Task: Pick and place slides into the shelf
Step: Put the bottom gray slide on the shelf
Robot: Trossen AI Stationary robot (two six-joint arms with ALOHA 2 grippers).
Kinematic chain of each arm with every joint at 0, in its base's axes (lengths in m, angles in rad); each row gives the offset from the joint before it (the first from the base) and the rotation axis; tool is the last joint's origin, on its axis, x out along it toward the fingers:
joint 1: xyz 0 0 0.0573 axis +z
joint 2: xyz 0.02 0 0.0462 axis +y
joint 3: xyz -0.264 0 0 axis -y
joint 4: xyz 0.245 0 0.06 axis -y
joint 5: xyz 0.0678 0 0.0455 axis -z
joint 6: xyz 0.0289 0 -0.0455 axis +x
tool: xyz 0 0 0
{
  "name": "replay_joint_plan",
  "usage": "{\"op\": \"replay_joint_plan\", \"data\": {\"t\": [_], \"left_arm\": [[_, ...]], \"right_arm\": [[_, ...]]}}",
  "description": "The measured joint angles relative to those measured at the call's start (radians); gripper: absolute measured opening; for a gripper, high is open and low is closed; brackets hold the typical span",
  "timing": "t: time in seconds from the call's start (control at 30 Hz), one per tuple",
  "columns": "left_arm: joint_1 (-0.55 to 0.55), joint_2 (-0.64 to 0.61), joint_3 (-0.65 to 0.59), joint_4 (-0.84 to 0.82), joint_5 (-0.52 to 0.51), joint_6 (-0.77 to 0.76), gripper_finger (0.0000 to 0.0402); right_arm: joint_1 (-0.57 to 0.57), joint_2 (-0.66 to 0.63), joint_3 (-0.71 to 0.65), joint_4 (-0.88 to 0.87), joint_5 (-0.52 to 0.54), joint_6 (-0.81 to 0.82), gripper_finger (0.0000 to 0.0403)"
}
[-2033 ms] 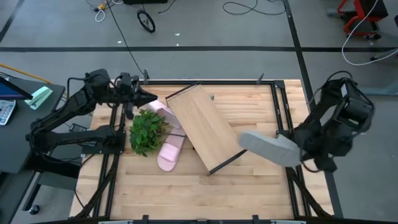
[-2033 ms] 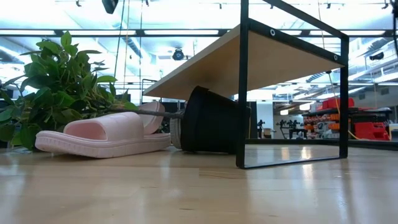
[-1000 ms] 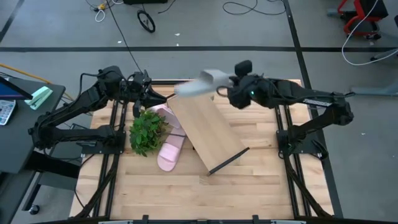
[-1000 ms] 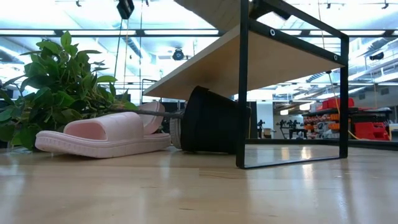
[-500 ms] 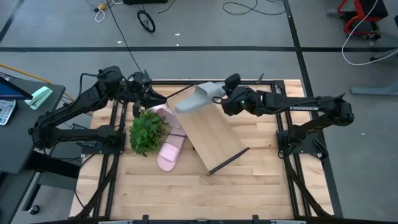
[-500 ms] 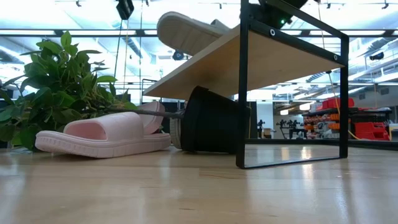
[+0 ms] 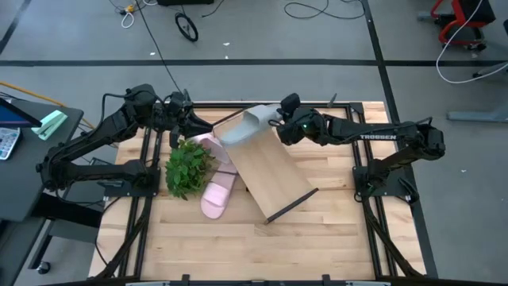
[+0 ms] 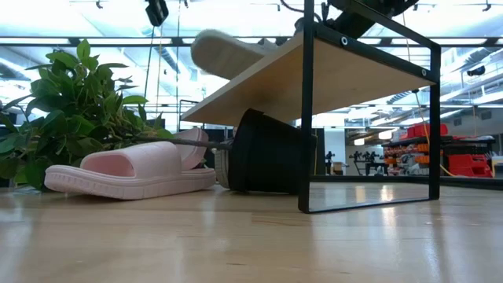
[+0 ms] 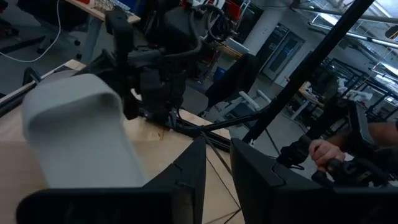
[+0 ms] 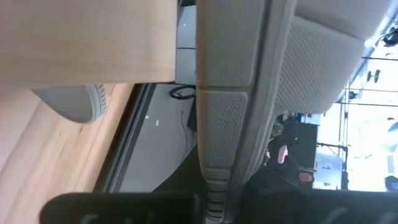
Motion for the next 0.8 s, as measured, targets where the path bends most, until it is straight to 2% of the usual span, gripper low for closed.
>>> {"op": "replay_joint_plan", "data": {"t": [0.4, 0.8], "left_arm": [[0.0, 0.0, 0.0, -0.005, -0.001, -0.044, 0.0074], [0.0, 0.0, 0.0, -0.008, -0.001, -0.042, 0.0075]], "right_arm": [[-0.061, 0.116, 0.0, 0.122, -0.052, -0.024, 0.0036], [-0.061, 0.138, 0.0, 0.122, -0.035, 0.033, 0.0036]]}}
